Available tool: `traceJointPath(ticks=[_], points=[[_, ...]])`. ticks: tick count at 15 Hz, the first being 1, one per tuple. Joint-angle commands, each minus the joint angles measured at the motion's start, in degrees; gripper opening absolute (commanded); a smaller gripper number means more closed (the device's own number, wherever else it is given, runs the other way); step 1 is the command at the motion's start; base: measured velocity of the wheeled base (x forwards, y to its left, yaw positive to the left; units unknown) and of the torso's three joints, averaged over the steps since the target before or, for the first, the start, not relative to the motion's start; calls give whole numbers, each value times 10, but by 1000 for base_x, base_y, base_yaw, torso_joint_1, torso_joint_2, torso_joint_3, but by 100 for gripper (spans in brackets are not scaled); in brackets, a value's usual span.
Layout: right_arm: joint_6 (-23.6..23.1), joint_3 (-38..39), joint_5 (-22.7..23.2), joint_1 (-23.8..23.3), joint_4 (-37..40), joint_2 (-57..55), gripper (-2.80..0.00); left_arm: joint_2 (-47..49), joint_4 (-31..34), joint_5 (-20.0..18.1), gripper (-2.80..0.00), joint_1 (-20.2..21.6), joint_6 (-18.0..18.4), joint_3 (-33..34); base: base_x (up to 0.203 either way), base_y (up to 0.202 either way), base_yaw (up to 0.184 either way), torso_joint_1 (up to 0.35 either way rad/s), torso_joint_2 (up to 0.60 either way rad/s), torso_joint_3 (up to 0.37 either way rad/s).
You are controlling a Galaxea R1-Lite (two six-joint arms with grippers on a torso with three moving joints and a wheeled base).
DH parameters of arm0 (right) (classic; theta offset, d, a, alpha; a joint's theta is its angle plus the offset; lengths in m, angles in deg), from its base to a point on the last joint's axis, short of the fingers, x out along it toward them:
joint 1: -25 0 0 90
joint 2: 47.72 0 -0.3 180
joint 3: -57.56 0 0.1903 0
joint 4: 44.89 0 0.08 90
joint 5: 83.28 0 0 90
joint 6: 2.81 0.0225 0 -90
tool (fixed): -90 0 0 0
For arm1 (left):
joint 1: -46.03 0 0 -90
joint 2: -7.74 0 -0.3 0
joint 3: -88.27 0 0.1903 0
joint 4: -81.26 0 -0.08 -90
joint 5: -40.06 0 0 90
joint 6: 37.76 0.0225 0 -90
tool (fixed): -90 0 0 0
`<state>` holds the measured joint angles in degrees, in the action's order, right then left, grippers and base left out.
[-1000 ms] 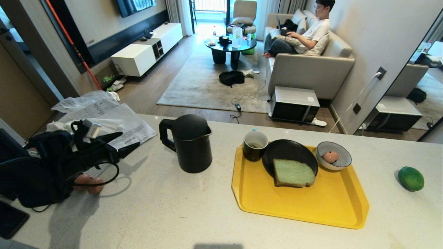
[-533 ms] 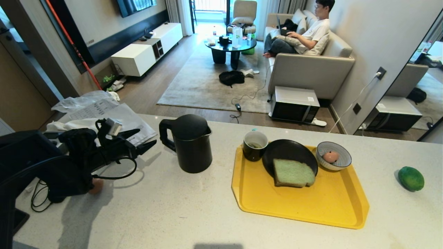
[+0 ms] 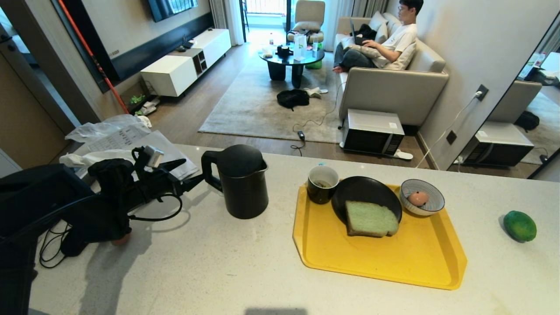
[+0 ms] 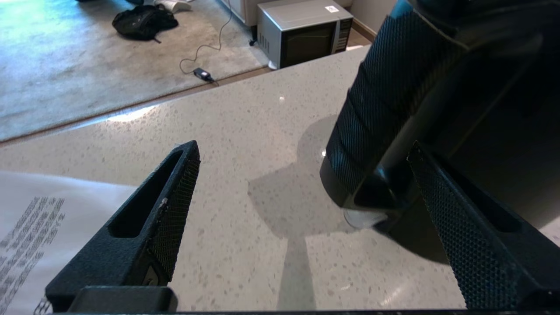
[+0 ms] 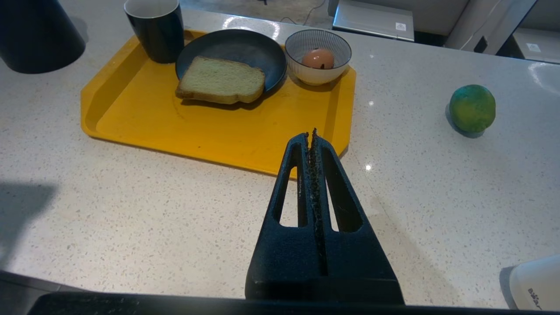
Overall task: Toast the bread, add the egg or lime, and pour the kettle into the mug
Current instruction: Pick up the kettle
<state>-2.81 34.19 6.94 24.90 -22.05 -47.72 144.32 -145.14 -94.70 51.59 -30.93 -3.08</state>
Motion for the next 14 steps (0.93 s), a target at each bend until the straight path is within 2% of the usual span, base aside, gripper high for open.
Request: traceJointPath(ticks=[1, 8, 14], points=[[0, 1, 0, 0, 0, 0, -280, 11, 0, -2, 0, -2, -2, -32, 0, 0, 0, 0, 0, 0], [0, 1, 0, 0, 0, 0, -280, 29, 60, -2, 0, -24, -4, -99, 0, 0, 0, 0, 0, 0], [0, 1, 0, 0, 0, -1, -280, 54, 66, 0, 0, -47, -14, -120, 0, 0, 0, 0, 0, 0]])
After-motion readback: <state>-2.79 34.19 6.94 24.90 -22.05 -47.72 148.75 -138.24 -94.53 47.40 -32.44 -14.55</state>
